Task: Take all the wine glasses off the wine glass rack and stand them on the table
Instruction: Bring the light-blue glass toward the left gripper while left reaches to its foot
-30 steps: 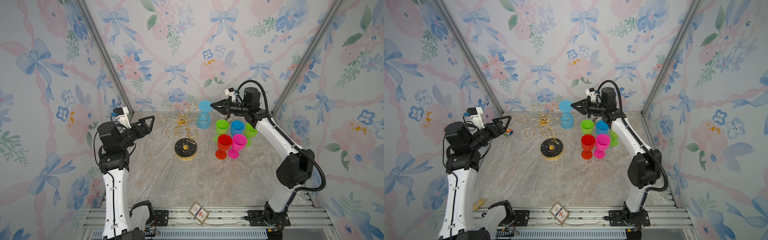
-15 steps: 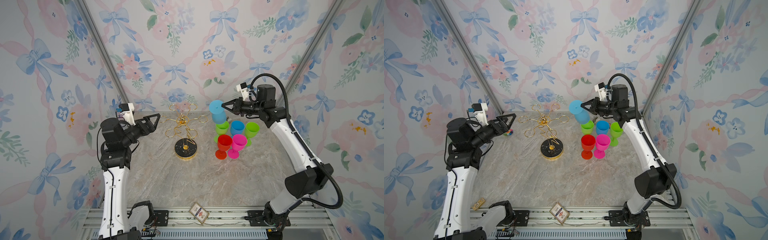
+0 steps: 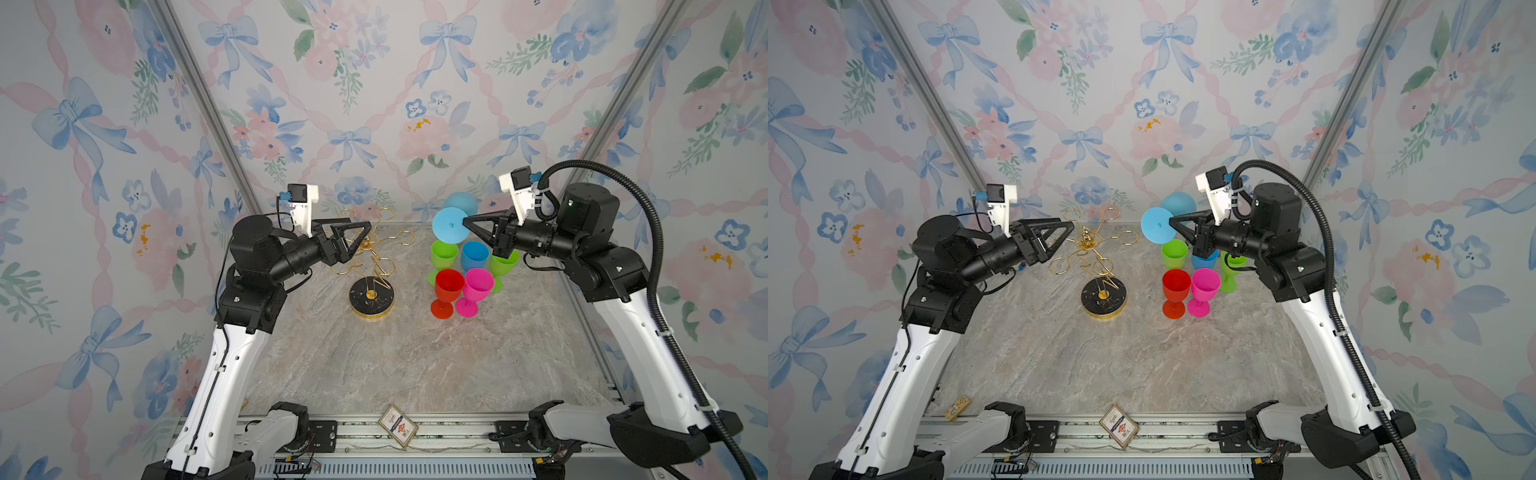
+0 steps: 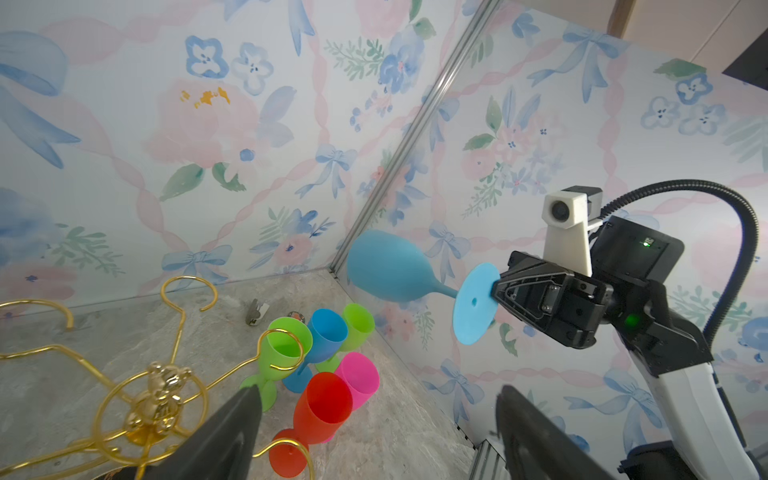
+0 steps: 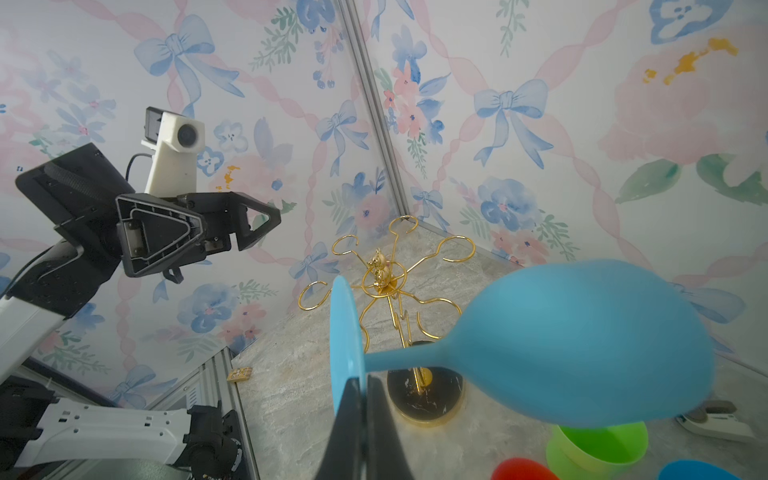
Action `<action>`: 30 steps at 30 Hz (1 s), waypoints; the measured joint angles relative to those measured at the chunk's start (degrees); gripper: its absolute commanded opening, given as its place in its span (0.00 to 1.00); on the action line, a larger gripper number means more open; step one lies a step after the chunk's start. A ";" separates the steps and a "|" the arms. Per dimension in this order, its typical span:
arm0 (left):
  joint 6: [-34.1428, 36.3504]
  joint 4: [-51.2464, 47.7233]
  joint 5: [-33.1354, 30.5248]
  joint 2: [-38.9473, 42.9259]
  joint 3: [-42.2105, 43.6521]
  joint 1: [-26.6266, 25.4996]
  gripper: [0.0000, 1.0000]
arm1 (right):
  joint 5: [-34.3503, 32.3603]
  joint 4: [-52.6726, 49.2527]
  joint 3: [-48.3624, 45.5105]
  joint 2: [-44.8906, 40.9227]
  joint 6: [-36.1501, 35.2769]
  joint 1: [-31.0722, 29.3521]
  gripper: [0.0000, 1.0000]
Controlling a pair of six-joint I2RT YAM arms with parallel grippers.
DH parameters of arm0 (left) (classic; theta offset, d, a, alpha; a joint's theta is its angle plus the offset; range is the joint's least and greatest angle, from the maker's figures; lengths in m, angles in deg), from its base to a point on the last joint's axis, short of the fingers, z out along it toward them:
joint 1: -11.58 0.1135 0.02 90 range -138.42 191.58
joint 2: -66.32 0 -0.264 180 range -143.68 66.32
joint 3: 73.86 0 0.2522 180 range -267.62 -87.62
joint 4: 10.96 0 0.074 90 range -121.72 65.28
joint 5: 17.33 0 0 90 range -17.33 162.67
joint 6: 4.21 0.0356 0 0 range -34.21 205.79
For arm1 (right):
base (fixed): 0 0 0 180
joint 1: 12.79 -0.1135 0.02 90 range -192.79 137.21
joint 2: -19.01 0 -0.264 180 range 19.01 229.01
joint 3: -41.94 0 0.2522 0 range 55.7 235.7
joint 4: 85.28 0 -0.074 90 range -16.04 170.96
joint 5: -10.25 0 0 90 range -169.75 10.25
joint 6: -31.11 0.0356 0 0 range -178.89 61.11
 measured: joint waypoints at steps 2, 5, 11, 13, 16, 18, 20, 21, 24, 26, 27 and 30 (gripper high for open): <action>0.81 0.00 0.31 -0.76 -0.28 -2.60 0.89 | -0.17 0.28 -1.73 -1.51 -1.36 -0.59 0.00; 1.60 0.00 0.61 -2.34 -0.87 -6.14 0.87 | -0.90 0.61 -3.85 -3.58 -3.30 -2.05 0.00; 3.23 -0.04 3.23 -6.49 -2.73 -11.82 0.81 | -1.51 1.27 -6.49 -7.10 -5.86 -4.85 0.00; 3.91 -0.04 4.13 -7.54 -3.37 -13.64 0.80 | -1.46 2.03 -7.28 -7.87 -6.19 -5.27 0.00; 4.96 -0.02 5.46 -8.61 -4.50 -16.00 0.78 | -1.20 3.08 -8.55 -8.76 -6.38 -5.75 0.00; 5.86 -0.02 6.40 -9.01 -5.29 -17.27 0.75 | -1.01 3.43 -9.20 -9.07 -6.36 -5.95 0.00; 6.60 0.00 7.19 -9.33 -5.99 -18.10 0.74 | -0.76 3.89 -9.62 -9.18 -6.34 -6.10 0.00; 7.06 0.00 7.63 -9.49 -6.32 -18.51 0.73 | -0.59 4.11 -9.79 -9.22 -6.32 -6.19 0.00; 8.39 0.02 9.03 -10.08 -6.84 -19.52 0.70 | -0.55 4.39 -9.94 -9.27 -6.29 -6.27 0.00; 9.11 0.02 9.73 -10.56 -6.95 -20.09 0.69 | -0.26 4.72 -9.94 -9.27 -6.08 -6.40 0.00; 9.46 0.00 10.12 -10.84 -6.95 -20.37 0.68 | 0.09 4.92 -9.94 -9.27 -5.92 -6.45 0.00; 10.47 -0.02 10.86 -11.43 -6.95 -20.98 0.66 | 0.76 5.73 -10.27 -9.35 -5.46 -6.45 0.00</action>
